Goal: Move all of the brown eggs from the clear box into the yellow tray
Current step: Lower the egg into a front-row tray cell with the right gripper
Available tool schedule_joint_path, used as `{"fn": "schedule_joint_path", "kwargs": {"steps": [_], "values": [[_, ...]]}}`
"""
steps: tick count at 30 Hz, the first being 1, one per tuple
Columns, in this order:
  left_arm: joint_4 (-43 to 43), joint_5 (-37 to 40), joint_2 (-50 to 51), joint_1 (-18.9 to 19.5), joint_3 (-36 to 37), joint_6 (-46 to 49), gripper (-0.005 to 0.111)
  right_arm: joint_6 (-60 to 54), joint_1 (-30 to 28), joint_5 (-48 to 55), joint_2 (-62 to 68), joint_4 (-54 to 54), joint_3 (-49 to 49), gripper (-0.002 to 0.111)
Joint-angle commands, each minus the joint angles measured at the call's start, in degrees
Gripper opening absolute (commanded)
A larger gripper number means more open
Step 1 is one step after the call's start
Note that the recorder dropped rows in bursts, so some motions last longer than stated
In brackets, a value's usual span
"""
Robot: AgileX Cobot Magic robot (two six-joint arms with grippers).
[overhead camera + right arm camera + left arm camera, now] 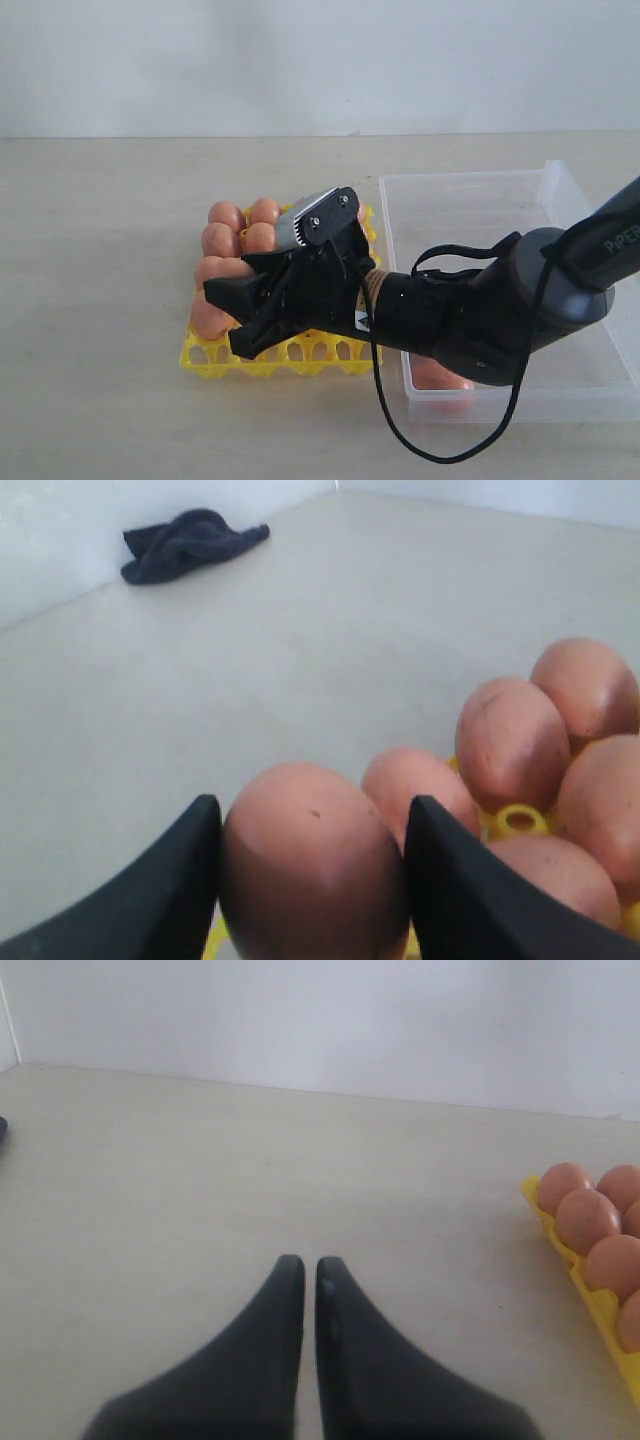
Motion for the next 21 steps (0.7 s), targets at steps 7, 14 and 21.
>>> {"fn": "schedule_joint_path", "kwargs": {"steps": [7, 14, 21], "values": [[-0.03, 0.01, -0.18, 0.05, 0.21, 0.23, 0.004, -0.41, 0.05, -3.15, -0.08, 3.1, 0.32, 0.0], [-0.03, 0.01, -0.18, 0.05, 0.21, 0.23, 0.004, -0.16, 1.55, -1.54, -0.08, 2.42, 3.69, 0.0], [-0.03, 0.01, -0.18, 0.05, 0.21, 0.23, 0.004, -4.1, 1.71, 1.73, -0.08, 8.58, 4.34, 0.0]]}}
